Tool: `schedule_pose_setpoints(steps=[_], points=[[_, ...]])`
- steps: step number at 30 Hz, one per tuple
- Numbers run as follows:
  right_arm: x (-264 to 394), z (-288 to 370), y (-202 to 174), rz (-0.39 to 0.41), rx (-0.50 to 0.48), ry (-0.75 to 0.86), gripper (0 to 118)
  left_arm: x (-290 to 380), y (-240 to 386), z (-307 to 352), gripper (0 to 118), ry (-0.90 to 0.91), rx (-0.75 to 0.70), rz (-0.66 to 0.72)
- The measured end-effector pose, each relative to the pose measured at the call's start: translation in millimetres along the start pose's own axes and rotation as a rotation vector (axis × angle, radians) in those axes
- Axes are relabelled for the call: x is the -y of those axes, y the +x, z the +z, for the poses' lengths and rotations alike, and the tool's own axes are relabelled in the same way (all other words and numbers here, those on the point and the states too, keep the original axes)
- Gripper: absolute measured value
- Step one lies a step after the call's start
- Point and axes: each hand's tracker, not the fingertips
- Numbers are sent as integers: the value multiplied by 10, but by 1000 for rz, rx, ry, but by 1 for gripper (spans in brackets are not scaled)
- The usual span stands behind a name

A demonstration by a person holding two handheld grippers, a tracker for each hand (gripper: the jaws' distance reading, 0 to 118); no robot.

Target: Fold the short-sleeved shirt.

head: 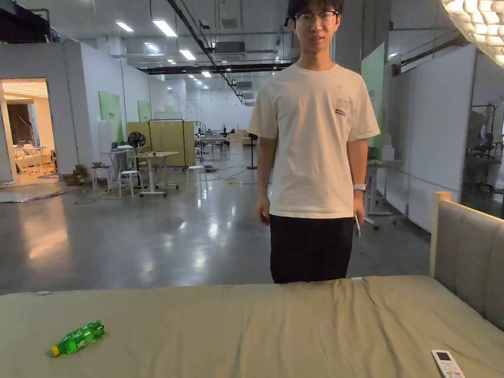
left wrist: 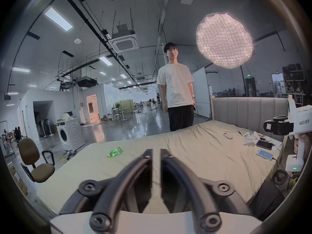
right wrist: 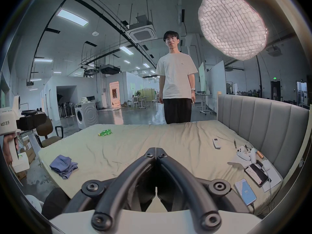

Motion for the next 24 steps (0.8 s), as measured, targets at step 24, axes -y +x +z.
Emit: schedule_pose_setpoints(steps=[24], points=[[-6,2,-104,31,-4,0,0,33,-7,57,1,-26,-4,25]])
